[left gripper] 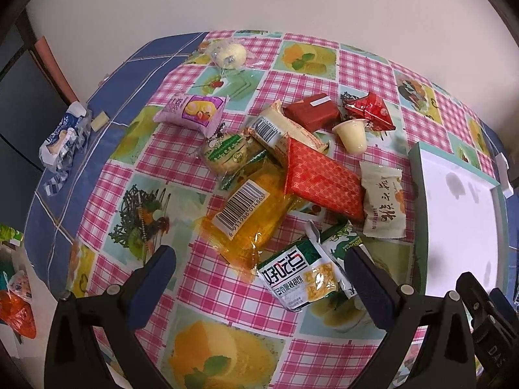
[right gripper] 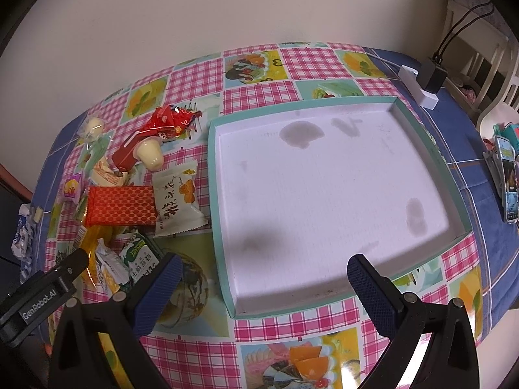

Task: Organize snacks
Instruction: 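Move both grippers toward the snack pile beside the white tray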

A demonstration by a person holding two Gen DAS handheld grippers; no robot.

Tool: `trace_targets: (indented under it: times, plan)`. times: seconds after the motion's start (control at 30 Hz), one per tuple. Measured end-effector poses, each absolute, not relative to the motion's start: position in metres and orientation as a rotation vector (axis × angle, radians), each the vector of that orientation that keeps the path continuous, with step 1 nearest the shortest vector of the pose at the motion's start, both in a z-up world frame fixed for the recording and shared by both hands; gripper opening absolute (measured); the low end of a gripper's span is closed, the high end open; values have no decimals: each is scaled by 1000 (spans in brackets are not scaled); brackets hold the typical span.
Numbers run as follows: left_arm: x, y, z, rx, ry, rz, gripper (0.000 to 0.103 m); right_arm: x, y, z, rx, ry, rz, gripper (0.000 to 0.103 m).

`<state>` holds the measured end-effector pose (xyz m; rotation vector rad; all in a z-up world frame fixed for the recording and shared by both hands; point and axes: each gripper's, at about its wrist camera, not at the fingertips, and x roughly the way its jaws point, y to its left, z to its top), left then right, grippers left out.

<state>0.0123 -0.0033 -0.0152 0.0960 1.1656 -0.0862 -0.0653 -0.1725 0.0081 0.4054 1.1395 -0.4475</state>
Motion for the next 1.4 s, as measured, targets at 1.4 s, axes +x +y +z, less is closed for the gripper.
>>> trace_targets:
  times: [1.4]
  plan:
    - [21, -1, -38, -44, 1284, -117, 103, -66, -177, 2, 436, 1160, -438, 103]
